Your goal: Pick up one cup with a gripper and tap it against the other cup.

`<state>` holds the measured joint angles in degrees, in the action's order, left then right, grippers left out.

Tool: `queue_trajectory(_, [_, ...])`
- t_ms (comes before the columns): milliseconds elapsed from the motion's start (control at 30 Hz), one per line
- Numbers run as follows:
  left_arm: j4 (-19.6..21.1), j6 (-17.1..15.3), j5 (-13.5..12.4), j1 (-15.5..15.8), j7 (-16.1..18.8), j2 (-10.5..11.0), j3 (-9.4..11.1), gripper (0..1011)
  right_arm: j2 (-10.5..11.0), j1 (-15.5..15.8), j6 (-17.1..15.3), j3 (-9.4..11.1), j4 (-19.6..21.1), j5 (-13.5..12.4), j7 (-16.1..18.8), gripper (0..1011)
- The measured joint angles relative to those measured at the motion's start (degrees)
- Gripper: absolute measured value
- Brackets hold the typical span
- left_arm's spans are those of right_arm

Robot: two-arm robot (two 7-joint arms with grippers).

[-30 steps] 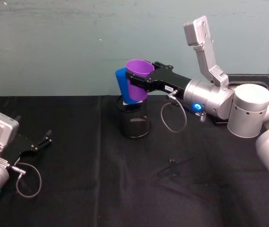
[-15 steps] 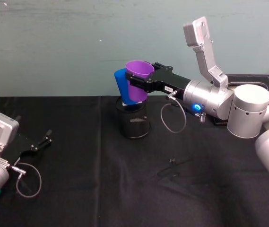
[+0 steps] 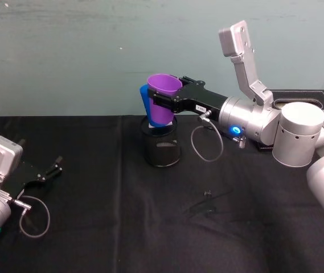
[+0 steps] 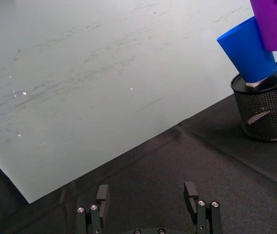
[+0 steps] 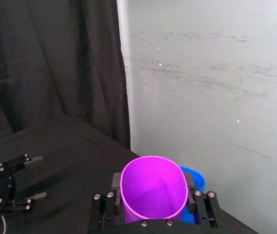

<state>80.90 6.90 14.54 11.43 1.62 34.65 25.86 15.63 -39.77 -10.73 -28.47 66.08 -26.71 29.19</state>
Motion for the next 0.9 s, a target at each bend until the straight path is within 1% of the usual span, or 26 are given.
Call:
queue_trajectory(233, [0.00,0.00,0.00,0.00,0.00,0.00,0.00,1000,-0.04,-0.10,0.05,-0.25,-0.18,-0.26,0.12,732])
queue_trajectory(600, [0.00,0.00,0.00,0.00,0.00,0.00,0.00,1000,-0.51,-0.65,0.51,-0.10,-2.13,-0.78,0.17,732])
queue_trajectory(900, [0.00,0.00,0.00,0.00,0.00,0.00,0.00,1000,-0.67,-0.71,0.61,-0.58,-1.85,-1.12,0.91,733])
